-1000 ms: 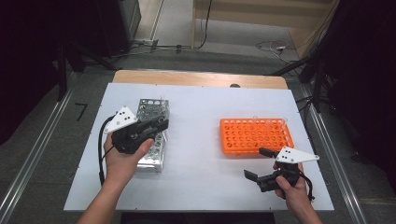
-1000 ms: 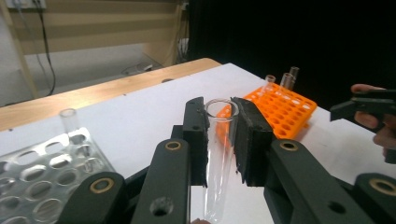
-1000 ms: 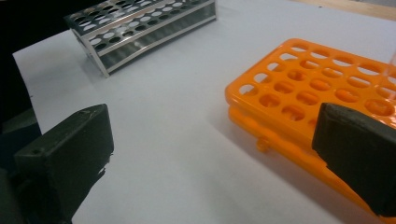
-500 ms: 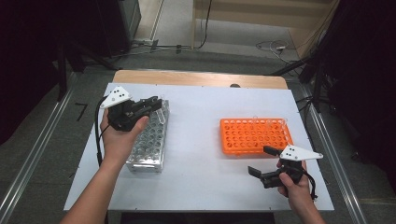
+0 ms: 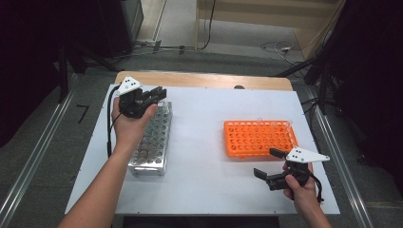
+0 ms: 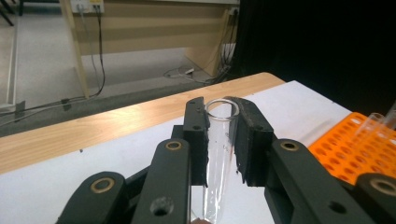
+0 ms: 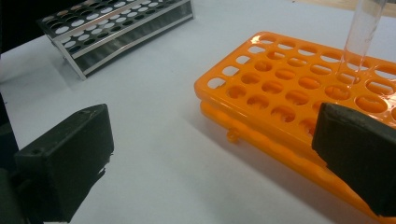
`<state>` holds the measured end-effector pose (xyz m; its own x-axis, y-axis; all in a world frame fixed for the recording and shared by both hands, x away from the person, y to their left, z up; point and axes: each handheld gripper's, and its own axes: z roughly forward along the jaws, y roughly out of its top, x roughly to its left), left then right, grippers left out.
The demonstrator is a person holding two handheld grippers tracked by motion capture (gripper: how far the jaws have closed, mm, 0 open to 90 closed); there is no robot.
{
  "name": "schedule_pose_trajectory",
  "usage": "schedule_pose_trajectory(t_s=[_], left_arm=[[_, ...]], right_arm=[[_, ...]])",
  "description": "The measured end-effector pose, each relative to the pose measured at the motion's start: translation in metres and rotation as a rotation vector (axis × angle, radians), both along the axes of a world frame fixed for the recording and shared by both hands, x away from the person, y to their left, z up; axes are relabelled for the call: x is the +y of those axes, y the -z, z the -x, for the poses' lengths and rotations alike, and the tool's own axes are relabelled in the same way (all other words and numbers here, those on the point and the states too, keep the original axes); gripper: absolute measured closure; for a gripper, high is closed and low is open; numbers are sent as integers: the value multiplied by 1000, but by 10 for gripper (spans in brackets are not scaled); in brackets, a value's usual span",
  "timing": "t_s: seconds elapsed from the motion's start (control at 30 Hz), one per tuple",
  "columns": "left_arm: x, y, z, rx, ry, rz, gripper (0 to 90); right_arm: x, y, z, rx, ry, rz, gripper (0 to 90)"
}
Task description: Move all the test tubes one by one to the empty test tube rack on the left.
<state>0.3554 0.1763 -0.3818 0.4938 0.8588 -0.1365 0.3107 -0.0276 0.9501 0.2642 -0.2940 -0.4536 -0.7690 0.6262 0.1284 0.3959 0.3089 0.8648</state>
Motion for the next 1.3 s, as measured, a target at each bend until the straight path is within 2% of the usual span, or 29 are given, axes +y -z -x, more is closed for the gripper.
schedule_pose_trajectory(t_s=[0.3, 0.6, 0.67, 0.8, 1.13, 1.3], left_arm=[[0, 13, -17, 9, -65, -23, 757], [-5, 26, -25, 38, -81, -63, 756], [-7, 29, -26, 49, -87, -76, 756], [-8, 35, -27, 101, -109, -107, 755], [-14, 41, -27, 164, -101, -160, 747], [-14, 40, -26, 160, -98, -150, 693]], right_arm=[[-1, 1, -1, 2, 3, -1, 0], [-2, 1, -1, -4, 9, -2, 0], [-2, 2, -1, -5, 10, 0, 0], [-2, 2, -2, -5, 12, 1, 0], [-1, 2, -1, -5, 15, 5, 0], [-2, 2, -2, -3, 20, 1, 0]])
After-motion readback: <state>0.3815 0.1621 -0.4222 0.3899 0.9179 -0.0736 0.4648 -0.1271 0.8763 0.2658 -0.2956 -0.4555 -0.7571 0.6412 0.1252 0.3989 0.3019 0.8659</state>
